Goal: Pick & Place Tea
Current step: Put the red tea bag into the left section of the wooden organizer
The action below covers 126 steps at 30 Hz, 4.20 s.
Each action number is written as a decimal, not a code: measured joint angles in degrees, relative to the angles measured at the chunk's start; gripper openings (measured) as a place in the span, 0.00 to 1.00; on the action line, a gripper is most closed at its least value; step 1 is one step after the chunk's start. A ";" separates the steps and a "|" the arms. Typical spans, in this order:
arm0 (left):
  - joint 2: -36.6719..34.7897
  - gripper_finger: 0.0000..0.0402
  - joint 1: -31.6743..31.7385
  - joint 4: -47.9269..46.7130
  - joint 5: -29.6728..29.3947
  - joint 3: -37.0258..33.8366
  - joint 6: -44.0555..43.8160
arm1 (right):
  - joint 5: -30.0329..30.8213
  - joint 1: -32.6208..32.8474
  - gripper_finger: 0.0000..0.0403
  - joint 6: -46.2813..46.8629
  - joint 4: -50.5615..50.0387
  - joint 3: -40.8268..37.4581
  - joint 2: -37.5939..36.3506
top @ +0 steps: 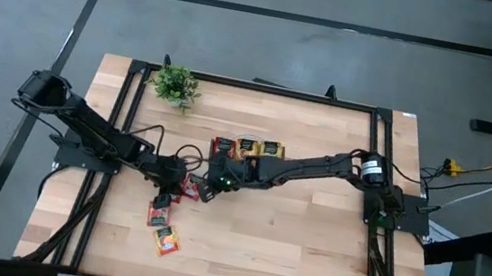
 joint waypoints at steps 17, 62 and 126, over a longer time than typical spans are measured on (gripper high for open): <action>0.04 0.01 -0.02 0.92 -0.09 -0.15 -0.02 | -1.88 -1.57 0.69 10.06 -0.07 -0.55 2.50; -2.55 0.02 -0.02 9.55 13.33 -0.31 -6.93 | -6.23 -1.02 0.01 5.98 12.02 -0.52 6.58; -3.19 0.35 3.23 -39.14 18.80 42.32 14.93 | -5.92 7.39 0.00 -11.96 -10.36 7.22 -9.57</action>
